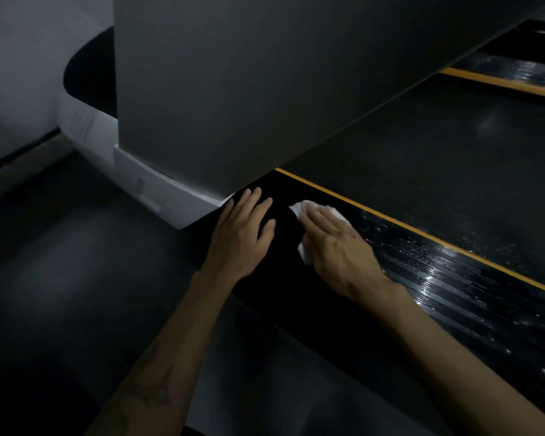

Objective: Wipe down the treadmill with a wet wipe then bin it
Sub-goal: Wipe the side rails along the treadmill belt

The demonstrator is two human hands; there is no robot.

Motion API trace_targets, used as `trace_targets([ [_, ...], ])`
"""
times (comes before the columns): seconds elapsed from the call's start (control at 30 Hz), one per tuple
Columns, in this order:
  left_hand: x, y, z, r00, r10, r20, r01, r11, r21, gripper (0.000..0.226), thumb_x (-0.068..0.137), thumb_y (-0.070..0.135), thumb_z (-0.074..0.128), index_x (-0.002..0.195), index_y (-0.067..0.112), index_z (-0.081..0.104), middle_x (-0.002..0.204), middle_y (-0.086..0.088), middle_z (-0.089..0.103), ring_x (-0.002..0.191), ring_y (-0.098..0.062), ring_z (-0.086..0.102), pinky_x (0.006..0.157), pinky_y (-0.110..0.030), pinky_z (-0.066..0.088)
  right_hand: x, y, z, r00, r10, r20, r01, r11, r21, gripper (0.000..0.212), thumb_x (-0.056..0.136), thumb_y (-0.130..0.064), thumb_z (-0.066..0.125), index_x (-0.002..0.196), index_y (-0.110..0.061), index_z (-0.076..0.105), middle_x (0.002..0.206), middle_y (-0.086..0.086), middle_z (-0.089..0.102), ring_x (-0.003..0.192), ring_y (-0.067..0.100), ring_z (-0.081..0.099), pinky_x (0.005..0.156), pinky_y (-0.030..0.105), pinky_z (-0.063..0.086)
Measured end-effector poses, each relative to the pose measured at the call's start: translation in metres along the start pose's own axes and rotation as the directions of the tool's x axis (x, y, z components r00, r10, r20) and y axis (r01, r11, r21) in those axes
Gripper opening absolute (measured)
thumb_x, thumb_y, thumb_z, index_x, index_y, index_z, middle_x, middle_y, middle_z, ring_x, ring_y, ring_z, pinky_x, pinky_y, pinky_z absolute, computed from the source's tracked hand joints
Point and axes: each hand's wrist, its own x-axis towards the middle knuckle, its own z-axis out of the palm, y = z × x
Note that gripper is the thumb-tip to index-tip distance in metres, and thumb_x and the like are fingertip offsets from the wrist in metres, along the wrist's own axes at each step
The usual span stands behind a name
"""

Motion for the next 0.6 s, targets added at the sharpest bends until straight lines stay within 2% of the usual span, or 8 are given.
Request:
trace_targets([
  [0.1,0.0,0.004,0.0,1.0,-0.022,-0.003,0.022,1.0,-0.002,0.063,0.1,0.044,0.03,0.148,0.011,0.052,0.161,-0.011,0.042,0.153,-0.027,0.03,0.125,-0.044,0.018,0.011,0.005,0.004,0.996,0.095,-0.001,-0.095,0.995,-0.045,0.066,0.102,-0.034,0.017,0.153,-0.001,0.041,0.162,0.018,0.035,0.153,0.029,0.029,0.129,0.037,0.013],
  [0.2,0.0,0.01,0.0,0.999,-0.05,0.016,0.05,0.999,0.014,0.061,0.099,0.04,0.033,0.149,0.01,0.051,0.161,-0.013,0.04,0.154,-0.029,0.029,0.124,-0.047,0.017,0.049,-0.005,0.015,0.993,0.112,0.025,-0.111,0.993,-0.04,0.082,0.09,-0.04,0.005,0.15,0.002,0.041,0.157,0.02,0.041,0.15,0.031,0.032,0.125,0.042,0.021],
  [0.37,0.002,0.008,-0.002,0.999,-0.041,0.013,0.041,0.999,0.007,0.06,0.1,0.041,0.035,0.149,0.012,0.051,0.161,-0.011,0.041,0.154,-0.027,0.028,0.124,-0.043,0.017,0.04,-0.005,0.011,0.996,-0.034,0.088,0.039,0.997,-0.061,0.087,0.09,-0.045,-0.002,0.158,-0.003,0.032,0.167,0.016,0.026,0.157,0.026,0.019,0.127,0.042,0.015],
  [0.5,0.002,0.007,-0.002,0.999,-0.032,0.008,0.032,0.999,-0.002,0.065,0.099,0.046,0.03,0.148,0.012,0.052,0.161,-0.01,0.042,0.154,-0.026,0.029,0.124,-0.043,0.017,0.035,0.011,0.004,0.995,0.075,0.062,-0.071,0.995,-0.072,0.074,0.098,-0.041,0.007,0.158,-0.007,0.034,0.167,0.012,0.026,0.156,0.025,0.019,0.128,0.04,0.013],
  [0.6,0.001,0.007,-0.002,0.999,-0.036,0.016,0.036,0.999,-0.005,0.062,0.1,0.044,0.033,0.149,0.012,0.052,0.161,-0.01,0.041,0.154,-0.026,0.028,0.124,-0.043,0.017,0.065,0.01,0.019,0.993,0.089,0.074,-0.081,0.992,-0.099,0.085,0.092,-0.042,-0.004,0.154,-0.002,0.039,0.165,0.017,0.029,0.156,0.029,0.02,0.127,0.043,0.015],
])
